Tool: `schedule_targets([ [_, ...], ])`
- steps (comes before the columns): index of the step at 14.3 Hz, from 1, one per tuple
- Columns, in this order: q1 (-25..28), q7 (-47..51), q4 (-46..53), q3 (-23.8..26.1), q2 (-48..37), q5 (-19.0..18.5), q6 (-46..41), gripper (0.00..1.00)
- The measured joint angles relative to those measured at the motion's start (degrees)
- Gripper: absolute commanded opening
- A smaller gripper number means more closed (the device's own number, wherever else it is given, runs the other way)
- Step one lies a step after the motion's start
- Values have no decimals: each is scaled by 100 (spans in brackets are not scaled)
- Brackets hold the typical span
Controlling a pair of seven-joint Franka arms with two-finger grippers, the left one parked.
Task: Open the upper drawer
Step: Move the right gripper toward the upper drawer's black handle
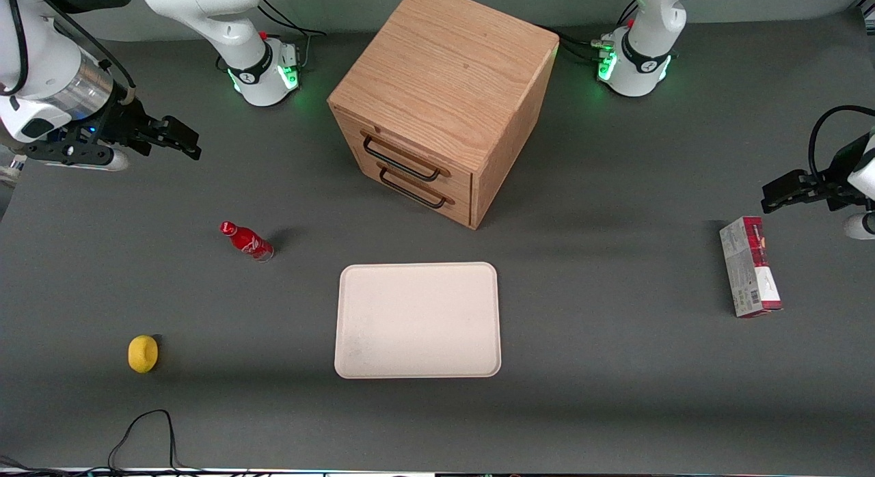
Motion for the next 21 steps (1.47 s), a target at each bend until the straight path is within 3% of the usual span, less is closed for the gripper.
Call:
schedule_targets([
  [5,-5,-2,233,-8,157,0,1,100],
  [11,8,-255,1686,180,1424,1,-21,100],
  [18,52,-1126,2630,1583,2202,-64,-256,100],
  [21,82,-1160,2653,2599,2258,-662,-405,100],
])
